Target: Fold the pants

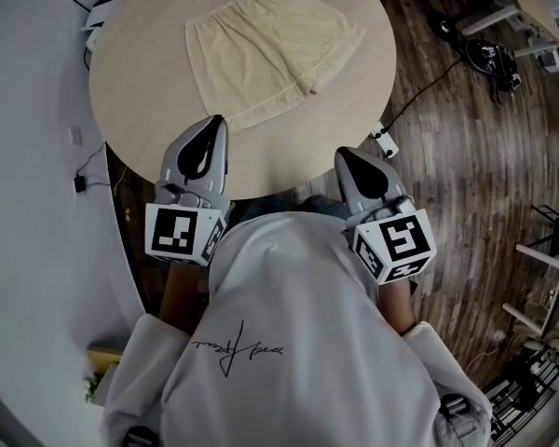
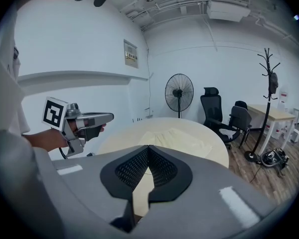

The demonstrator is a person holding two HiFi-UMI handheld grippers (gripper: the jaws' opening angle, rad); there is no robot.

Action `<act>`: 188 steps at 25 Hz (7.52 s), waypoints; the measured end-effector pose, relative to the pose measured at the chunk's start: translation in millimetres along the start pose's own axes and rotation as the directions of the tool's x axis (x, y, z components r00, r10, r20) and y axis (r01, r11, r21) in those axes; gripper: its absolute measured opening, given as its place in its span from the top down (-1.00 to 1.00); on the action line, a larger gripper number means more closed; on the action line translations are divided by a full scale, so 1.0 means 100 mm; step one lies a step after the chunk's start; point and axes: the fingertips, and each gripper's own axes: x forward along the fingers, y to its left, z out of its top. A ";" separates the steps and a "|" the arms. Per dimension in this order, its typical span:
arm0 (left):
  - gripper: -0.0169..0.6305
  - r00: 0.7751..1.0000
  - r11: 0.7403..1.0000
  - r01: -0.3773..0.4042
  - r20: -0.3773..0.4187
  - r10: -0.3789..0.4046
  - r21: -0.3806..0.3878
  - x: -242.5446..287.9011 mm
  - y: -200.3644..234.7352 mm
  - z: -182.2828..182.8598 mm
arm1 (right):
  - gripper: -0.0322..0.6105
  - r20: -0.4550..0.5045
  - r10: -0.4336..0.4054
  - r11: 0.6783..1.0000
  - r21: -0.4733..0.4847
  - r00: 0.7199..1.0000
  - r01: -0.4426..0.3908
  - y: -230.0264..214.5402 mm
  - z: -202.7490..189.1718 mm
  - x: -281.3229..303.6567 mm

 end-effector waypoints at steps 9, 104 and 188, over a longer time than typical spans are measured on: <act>0.93 1.000 0.994 0.019 -0.018 -0.017 0.108 0.23 0.42 0.04 | 0.91 -0.040 -0.005 1.000 -0.023 0.999 0.004 -0.03 -0.02 0.27; 0.43 0.499 0.667 0.696 -0.847 -0.183 0.265 5.26 2.50 -2.43 | 0.86 -0.390 -0.027 0.964 0.235 0.921 0.128 -4.01 -0.98 3.34; 0.67 0.685 0.637 0.608 -0.718 -0.120 0.474 4.39 2.44 -1.63 | 0.85 -0.256 0.138 0.987 0.117 0.957 -0.111 -2.86 -0.30 2.33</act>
